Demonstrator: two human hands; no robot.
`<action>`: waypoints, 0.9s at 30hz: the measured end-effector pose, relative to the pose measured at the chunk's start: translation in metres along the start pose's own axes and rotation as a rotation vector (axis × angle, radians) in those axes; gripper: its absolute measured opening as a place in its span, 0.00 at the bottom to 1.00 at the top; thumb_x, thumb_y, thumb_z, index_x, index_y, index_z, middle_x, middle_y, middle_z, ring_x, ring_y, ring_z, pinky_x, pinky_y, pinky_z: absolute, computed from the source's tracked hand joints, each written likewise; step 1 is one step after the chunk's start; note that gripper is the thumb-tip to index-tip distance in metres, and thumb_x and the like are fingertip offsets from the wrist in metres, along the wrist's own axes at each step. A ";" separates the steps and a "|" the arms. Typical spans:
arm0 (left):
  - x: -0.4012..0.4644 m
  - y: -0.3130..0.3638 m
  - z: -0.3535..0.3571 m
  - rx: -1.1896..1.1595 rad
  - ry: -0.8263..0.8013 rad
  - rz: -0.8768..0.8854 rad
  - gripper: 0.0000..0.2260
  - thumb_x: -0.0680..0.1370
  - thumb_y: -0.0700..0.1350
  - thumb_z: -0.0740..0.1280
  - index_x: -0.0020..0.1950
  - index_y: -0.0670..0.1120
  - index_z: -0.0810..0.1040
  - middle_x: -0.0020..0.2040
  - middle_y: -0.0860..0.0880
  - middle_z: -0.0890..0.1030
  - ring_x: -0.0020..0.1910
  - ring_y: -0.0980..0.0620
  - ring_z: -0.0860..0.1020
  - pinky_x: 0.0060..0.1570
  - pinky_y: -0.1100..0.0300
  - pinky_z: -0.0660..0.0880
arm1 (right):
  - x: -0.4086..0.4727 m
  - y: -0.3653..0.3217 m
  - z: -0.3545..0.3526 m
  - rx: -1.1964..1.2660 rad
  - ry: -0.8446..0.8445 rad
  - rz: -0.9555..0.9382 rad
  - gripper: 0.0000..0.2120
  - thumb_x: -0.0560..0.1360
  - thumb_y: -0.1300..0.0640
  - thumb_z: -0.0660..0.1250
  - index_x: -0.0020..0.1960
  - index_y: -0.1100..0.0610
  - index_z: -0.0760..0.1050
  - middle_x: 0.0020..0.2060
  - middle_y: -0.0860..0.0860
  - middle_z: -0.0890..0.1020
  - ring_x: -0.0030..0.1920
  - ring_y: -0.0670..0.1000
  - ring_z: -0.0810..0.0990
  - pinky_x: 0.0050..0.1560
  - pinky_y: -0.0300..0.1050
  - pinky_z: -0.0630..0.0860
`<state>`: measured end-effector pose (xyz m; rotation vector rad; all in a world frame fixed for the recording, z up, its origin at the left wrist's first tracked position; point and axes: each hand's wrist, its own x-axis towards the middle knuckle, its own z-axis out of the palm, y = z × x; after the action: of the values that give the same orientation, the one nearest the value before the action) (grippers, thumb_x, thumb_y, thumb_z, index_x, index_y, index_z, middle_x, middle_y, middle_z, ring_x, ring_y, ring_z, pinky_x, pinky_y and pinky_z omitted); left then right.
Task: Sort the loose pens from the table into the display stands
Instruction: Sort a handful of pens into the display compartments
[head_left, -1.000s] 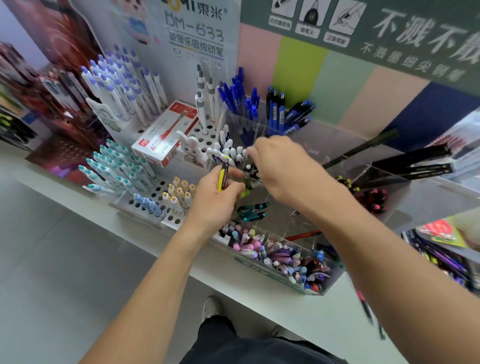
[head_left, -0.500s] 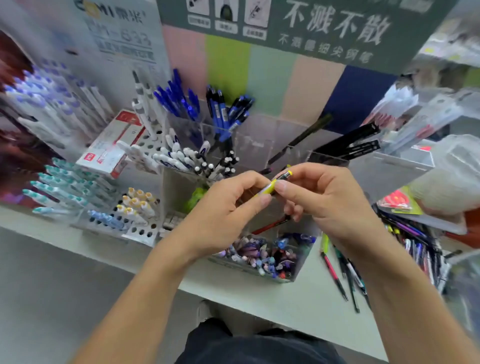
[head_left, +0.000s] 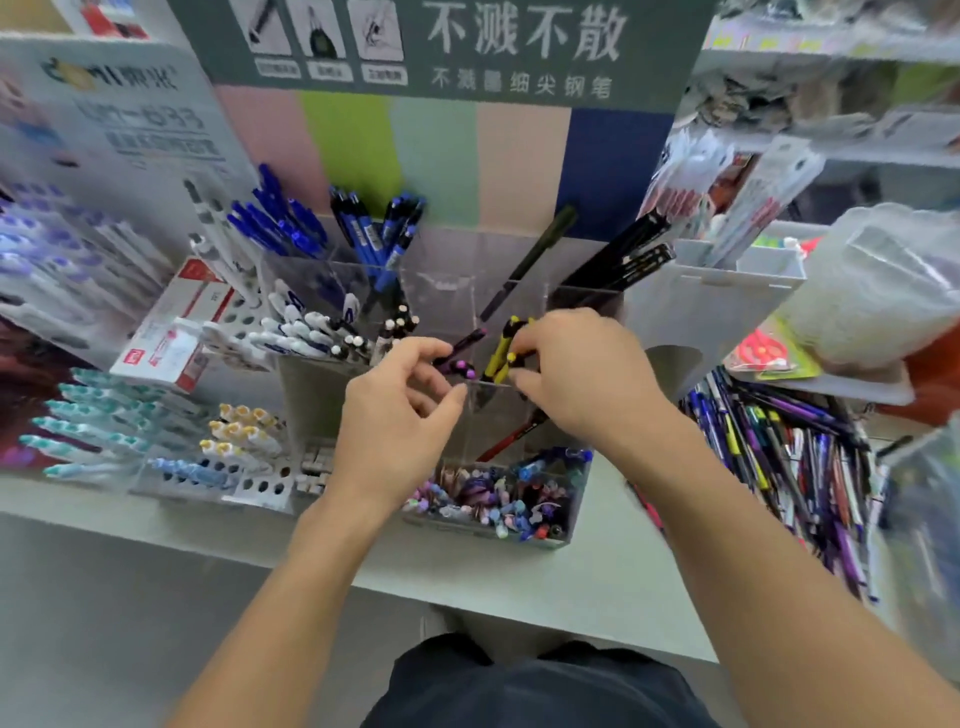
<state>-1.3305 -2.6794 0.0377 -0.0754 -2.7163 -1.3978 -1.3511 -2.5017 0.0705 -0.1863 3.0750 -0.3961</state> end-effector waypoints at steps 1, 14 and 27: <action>-0.001 -0.001 0.002 0.018 -0.007 0.009 0.16 0.75 0.45 0.76 0.61 0.53 0.78 0.39 0.55 0.81 0.35 0.56 0.79 0.38 0.64 0.78 | -0.001 -0.002 0.000 0.001 0.019 0.010 0.07 0.78 0.51 0.69 0.53 0.52 0.82 0.45 0.50 0.80 0.46 0.56 0.79 0.45 0.51 0.79; 0.034 0.007 0.024 0.084 0.185 0.050 0.16 0.75 0.48 0.77 0.60 0.46 0.82 0.42 0.54 0.84 0.37 0.59 0.82 0.43 0.58 0.81 | -0.019 0.008 -0.006 0.223 0.271 -0.018 0.09 0.79 0.53 0.69 0.57 0.53 0.81 0.48 0.48 0.84 0.52 0.51 0.76 0.51 0.48 0.75; -0.078 0.049 0.184 -0.044 -0.702 0.122 0.03 0.78 0.47 0.71 0.50 0.51 0.80 0.39 0.55 0.81 0.34 0.56 0.77 0.41 0.56 0.78 | -0.167 0.210 0.101 0.367 -0.186 1.022 0.14 0.71 0.49 0.77 0.49 0.56 0.78 0.41 0.51 0.82 0.38 0.50 0.78 0.34 0.44 0.70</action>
<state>-1.2585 -2.5015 -0.0374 -0.8739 -3.1167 -1.6265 -1.2044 -2.3045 -0.0770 1.1932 2.4050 -0.7571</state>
